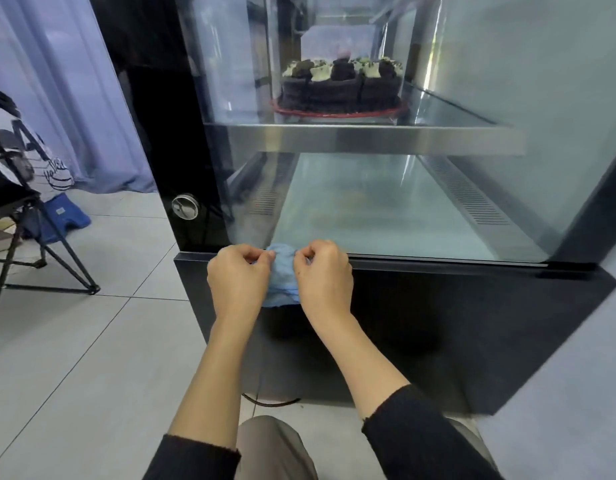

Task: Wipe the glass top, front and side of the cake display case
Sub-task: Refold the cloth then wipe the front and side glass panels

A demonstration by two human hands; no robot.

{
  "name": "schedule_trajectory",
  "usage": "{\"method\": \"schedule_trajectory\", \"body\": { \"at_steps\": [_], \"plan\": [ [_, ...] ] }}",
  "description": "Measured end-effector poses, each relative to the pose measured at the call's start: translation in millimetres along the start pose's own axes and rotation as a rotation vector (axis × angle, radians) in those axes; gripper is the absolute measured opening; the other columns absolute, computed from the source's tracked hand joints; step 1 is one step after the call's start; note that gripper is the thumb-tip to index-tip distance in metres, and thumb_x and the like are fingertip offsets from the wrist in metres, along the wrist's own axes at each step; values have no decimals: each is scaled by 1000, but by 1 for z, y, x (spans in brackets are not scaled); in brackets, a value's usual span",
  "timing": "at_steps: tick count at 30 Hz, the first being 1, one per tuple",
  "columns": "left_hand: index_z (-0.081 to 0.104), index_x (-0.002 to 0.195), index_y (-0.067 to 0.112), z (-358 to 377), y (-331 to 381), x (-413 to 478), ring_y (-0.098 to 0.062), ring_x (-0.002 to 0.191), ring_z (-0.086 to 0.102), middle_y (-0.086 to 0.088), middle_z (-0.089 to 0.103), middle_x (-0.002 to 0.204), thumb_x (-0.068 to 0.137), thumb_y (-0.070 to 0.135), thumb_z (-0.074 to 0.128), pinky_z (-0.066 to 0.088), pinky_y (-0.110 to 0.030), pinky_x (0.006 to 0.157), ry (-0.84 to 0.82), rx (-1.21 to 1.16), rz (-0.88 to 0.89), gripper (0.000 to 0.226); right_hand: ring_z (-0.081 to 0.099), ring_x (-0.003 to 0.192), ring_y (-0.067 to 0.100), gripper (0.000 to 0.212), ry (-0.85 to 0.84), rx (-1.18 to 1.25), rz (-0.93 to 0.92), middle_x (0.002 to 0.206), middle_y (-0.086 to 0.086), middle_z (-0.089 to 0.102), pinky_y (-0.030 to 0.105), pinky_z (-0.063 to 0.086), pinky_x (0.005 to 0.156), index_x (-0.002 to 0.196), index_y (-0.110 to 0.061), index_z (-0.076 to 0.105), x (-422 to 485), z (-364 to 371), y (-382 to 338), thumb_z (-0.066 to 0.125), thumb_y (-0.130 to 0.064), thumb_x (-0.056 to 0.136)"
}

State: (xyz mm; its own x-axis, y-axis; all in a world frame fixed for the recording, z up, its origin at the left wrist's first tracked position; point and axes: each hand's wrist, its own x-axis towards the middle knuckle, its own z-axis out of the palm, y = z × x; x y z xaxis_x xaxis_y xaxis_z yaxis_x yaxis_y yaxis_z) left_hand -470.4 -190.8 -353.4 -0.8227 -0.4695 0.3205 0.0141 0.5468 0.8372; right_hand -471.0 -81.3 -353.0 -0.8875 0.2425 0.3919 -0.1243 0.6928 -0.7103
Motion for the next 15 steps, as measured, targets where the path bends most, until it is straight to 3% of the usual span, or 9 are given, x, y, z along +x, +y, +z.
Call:
{"method": "schedule_trajectory", "body": {
  "at_steps": [4, 8, 12, 15],
  "plan": [
    [79, 80, 15, -25, -14, 17, -22, 80, 66, -2, 75, 80, 81, 22, 70, 47, -28, 71, 59, 35, -61, 11, 60, 93, 38, 22, -148, -129, -122, 105, 15, 57, 36, 30, 64, 97, -1, 60, -2, 20, -35, 41, -10, 99],
    [79, 81, 16, -40, -25, 28, -23, 80, 66, -4, 75, 81, 80, 23, 72, 51, -33, 74, 126, 37, -125, 10, 60, 96, 39, 21, -229, -131, -218, 110, 17, 56, 35, 29, 66, 104, 2, 59, -4, 32, -53, 40, -6, 99],
    [78, 83, 11, -24, -20, 20, -20, 77, 64, -5, 74, 82, 82, 20, 71, 46, -27, 72, 115, 29, -62, 12, 61, 91, 35, 24, -157, -52, -178, 105, 11, 60, 38, 40, 65, 103, -5, 61, -8, 24, -26, 44, -23, 101],
    [77, 80, 11, 7, -5, -2, -11, 72, 63, 0, 73, 79, 81, 23, 72, 39, -7, 64, 44, -12, 43, 13, 62, 87, 28, 19, -26, 106, -75, 100, 7, 64, 39, 48, 72, 97, -8, 65, -8, -4, 11, 56, -25, 95]
  ]
}}
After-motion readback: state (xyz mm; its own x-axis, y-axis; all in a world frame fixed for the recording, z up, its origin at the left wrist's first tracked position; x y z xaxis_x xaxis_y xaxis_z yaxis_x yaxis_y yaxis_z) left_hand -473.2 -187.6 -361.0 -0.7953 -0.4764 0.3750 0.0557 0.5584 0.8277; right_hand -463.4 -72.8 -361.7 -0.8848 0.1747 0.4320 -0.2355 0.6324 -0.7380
